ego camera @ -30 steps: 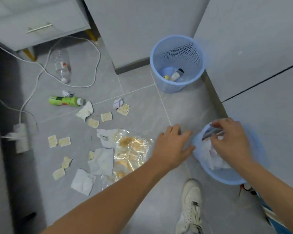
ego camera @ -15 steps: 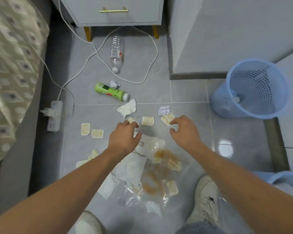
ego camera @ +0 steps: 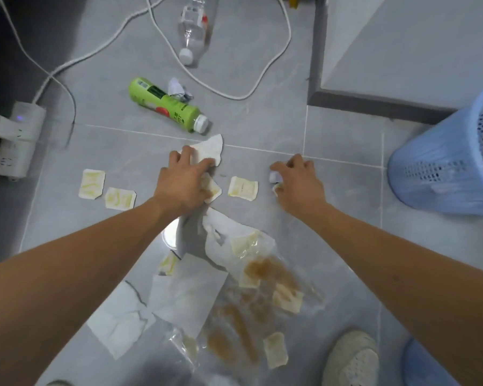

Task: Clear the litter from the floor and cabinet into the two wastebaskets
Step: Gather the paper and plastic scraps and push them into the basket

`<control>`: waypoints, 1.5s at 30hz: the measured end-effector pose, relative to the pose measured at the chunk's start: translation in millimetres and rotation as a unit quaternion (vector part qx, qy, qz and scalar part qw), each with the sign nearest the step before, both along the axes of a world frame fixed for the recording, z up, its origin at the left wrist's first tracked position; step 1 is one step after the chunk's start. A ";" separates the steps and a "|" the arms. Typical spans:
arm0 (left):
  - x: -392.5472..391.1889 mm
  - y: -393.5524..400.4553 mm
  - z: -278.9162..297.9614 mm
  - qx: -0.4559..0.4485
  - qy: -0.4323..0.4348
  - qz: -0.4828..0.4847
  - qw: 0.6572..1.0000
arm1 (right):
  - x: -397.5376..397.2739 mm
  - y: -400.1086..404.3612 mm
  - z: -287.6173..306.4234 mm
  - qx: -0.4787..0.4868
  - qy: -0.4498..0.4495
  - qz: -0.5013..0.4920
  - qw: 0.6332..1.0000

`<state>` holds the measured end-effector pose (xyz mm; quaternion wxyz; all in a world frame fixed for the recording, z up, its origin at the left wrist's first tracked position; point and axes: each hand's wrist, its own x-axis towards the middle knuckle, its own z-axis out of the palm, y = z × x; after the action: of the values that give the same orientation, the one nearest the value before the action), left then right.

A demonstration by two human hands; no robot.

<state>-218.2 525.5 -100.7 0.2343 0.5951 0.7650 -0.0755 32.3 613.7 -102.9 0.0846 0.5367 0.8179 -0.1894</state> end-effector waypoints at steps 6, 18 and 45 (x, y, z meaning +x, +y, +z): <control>2.0 -8.1 -10.0 0.067 -0.050 0.001 0.996 | -1.8 4.8 3.4 0.008 0.040 -0.026 0.999; 39.8 -47.4 130.6 0.128 -0.106 -0.044 0.985 | 54.7 -76.8 122.5 0.042 0.132 -0.130 0.982; 488.0 -139.3 265.2 0.043 -0.182 -0.294 0.938 | 415.9 -273.6 278.6 0.042 0.062 -0.377 0.923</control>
<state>269.9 386.3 164.5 0.3112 0.8062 0.5031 0.0012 448.2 340.1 175.7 -0.0668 0.7954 0.5663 -0.2055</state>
